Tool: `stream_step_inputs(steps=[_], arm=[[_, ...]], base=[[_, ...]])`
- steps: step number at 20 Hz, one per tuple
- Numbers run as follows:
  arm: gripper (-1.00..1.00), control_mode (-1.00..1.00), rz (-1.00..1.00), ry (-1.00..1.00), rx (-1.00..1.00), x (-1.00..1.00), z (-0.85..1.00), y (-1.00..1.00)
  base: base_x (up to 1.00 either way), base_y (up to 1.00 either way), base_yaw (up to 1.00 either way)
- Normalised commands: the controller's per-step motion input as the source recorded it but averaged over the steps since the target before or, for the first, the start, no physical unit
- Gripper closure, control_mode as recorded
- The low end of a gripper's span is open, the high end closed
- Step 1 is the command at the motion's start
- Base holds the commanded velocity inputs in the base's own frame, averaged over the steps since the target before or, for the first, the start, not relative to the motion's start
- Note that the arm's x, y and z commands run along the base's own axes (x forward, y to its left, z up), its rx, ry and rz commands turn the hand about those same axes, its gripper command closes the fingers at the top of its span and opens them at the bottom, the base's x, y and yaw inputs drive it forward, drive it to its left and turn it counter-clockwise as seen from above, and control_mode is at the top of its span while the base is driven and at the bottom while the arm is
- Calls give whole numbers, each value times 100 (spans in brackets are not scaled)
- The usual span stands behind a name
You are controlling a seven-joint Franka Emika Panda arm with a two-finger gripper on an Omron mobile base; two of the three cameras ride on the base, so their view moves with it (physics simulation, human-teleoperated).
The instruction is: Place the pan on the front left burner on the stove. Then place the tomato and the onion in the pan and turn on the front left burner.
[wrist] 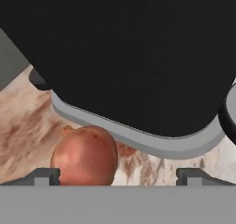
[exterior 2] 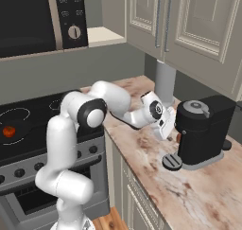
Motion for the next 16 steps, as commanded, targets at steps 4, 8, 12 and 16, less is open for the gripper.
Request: stream_step_inputs(steps=[4,8,12,16], arm=[[-100,-100,0,0,0,24,-11,-21],[-100,-100,0,0,0,25,-11,-18],[-100,-100,0,0,0,17,-14,-14],[-100,-100,0,0,1,0,-14,-7]], base=[[0,0,0],[0,0,0],[0,0,0],[0,0,0]])
